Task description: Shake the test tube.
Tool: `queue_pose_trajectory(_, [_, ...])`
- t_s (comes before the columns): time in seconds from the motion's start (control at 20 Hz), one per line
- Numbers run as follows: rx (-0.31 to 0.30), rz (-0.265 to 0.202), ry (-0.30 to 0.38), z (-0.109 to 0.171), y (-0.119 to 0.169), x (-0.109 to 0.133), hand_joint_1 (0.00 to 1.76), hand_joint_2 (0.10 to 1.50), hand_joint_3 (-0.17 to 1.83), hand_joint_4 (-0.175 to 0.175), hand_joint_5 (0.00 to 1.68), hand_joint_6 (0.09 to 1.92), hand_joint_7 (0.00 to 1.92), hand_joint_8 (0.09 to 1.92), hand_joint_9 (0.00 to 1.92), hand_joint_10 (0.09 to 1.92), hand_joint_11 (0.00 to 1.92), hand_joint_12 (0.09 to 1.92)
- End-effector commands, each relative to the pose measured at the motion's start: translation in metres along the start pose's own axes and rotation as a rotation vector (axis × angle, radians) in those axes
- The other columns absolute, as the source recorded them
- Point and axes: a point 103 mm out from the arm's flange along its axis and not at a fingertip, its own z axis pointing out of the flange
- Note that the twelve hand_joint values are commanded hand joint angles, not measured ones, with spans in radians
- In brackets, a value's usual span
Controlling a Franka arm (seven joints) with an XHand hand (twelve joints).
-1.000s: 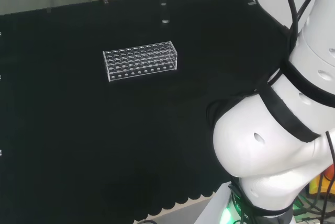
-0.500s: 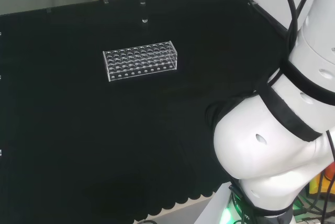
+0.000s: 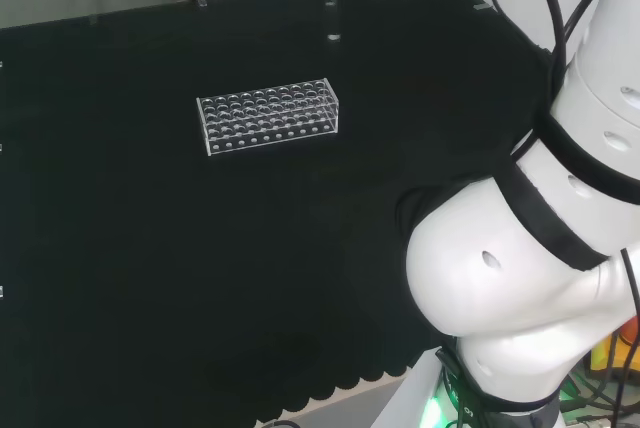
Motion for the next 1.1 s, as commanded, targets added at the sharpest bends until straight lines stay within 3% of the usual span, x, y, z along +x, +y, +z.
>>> queue_pose_trajectory(0.05, [-0.056, 0.135, -0.066, -0.030, 0.001, -0.078, 1.23, 0.63, 0.65, -0.175, 1.38, 0.45, 1.81, 0.51, 1.76, 0.25, 1.24, 0.95])
queue_pose_trajectory(0.25, [-0.083, 0.183, -0.067, -0.040, 0.001, -0.097, 1.23, 0.63, 0.65, -0.175, 1.38, 0.45, 1.80, 0.51, 1.76, 0.25, 1.24, 0.95])
queue_pose_trajectory(0.4, [-0.084, 0.175, -0.057, -0.039, 0.003, -0.091, 1.23, 0.63, 0.65, -0.175, 1.38, 0.45, 1.80, 0.51, 1.76, 0.26, 1.24, 0.95])
queue_pose_trajectory(0.6, [-0.061, 0.118, -0.042, -0.028, 0.006, -0.065, 1.23, 0.63, 0.65, -0.175, 1.38, 0.46, 1.80, 0.51, 1.76, 0.26, 1.24, 0.95])
queue_pose_trajectory(0.8, [-0.031, 0.038, -0.031, -0.010, 0.010, -0.023, 1.23, 0.63, 0.65, -0.175, 1.38, 0.46, 1.80, 0.52, 1.76, 0.26, 1.24, 0.95])
queue_pose_trajectory(1.1, [0.006, -0.075, 0.071, 0.011, 0.011, 0.046, 1.23, 0.63, 0.65, -0.175, 1.38, 0.46, 1.80, 0.52, 1.76, 0.26, 1.24, 0.95])
